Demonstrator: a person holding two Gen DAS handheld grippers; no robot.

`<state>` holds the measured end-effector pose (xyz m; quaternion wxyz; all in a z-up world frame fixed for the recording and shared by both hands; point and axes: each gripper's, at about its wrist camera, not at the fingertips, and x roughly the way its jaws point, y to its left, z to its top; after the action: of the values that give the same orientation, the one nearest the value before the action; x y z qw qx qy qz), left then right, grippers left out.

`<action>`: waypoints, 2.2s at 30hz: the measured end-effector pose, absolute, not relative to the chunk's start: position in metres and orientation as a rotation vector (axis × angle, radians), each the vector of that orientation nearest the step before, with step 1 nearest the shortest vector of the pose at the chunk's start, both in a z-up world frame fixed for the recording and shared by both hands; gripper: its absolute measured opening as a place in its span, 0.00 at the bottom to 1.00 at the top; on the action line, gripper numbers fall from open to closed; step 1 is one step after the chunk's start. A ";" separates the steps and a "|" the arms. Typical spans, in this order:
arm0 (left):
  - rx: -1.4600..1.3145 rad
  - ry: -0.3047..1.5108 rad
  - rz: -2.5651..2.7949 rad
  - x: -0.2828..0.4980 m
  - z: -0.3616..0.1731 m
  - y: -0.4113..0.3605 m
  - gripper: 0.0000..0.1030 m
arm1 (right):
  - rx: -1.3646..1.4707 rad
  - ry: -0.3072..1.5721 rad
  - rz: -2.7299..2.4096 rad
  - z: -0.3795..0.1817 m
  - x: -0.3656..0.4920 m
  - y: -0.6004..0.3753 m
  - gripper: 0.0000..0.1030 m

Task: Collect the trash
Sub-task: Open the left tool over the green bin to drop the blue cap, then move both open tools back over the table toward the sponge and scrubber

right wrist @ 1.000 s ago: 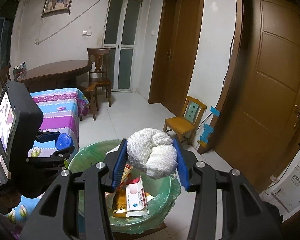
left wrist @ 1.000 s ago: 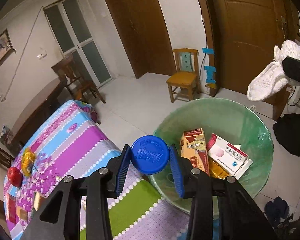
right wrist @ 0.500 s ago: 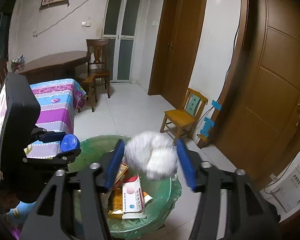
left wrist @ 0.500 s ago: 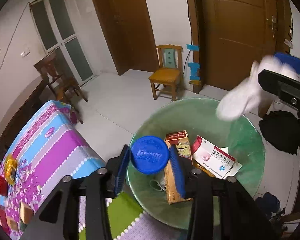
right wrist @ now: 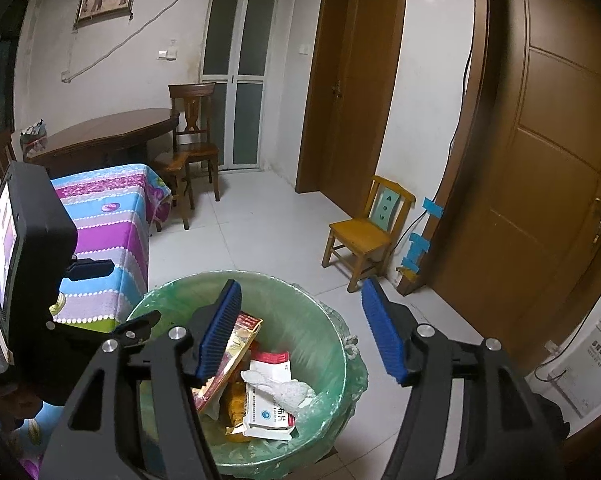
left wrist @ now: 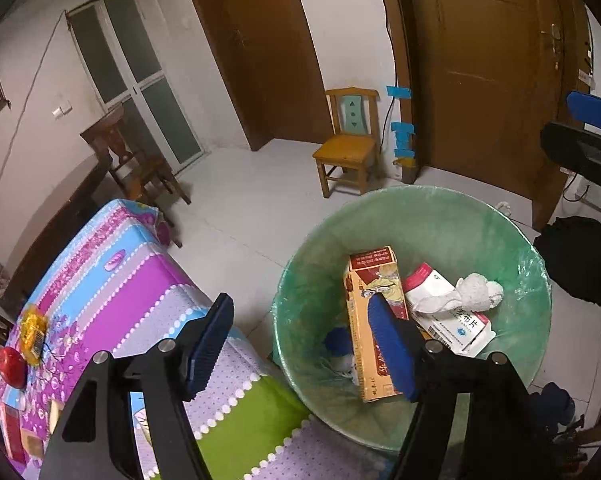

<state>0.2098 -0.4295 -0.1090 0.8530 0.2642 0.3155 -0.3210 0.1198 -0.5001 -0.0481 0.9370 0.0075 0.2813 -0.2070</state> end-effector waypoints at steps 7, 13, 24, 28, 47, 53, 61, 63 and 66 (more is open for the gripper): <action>0.518 0.665 -0.649 0.207 -0.103 -0.411 0.69 | 0.014 0.520 -0.412 -0.039 0.112 -0.488 0.58; 0.466 0.672 -0.612 0.207 -0.099 -0.378 0.69 | 0.031 0.461 -0.387 -0.032 0.110 -0.475 0.58; 0.364 0.632 -0.519 0.203 -0.077 -0.287 0.71 | 0.078 0.417 -0.295 -0.033 0.127 -0.440 0.58; 0.322 0.623 -0.479 0.204 -0.065 -0.243 0.72 | 0.047 0.432 -0.231 -0.036 0.141 -0.411 0.58; 0.157 0.779 -0.152 0.325 -0.073 0.056 0.76 | -0.023 0.603 0.339 -0.074 0.194 -0.240 0.81; 0.150 0.791 -0.132 0.339 -0.097 0.066 0.76 | -0.032 0.669 0.472 -0.086 0.211 -0.189 0.83; 0.164 0.780 -0.111 0.352 -0.106 0.064 0.79 | 0.034 0.730 0.520 -0.093 0.237 -0.184 0.83; 0.148 0.783 -0.109 0.355 -0.107 0.067 0.79 | 0.030 0.728 0.529 -0.093 0.239 -0.180 0.83; 0.122 0.784 -0.105 0.358 -0.107 0.073 0.79 | 0.091 0.683 0.480 -0.084 0.243 -0.193 0.83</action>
<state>0.3581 0.0726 -0.1068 0.9210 0.0594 0.3817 -0.0511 0.2428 -0.1934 -0.0840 0.9132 0.0442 0.3316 0.2329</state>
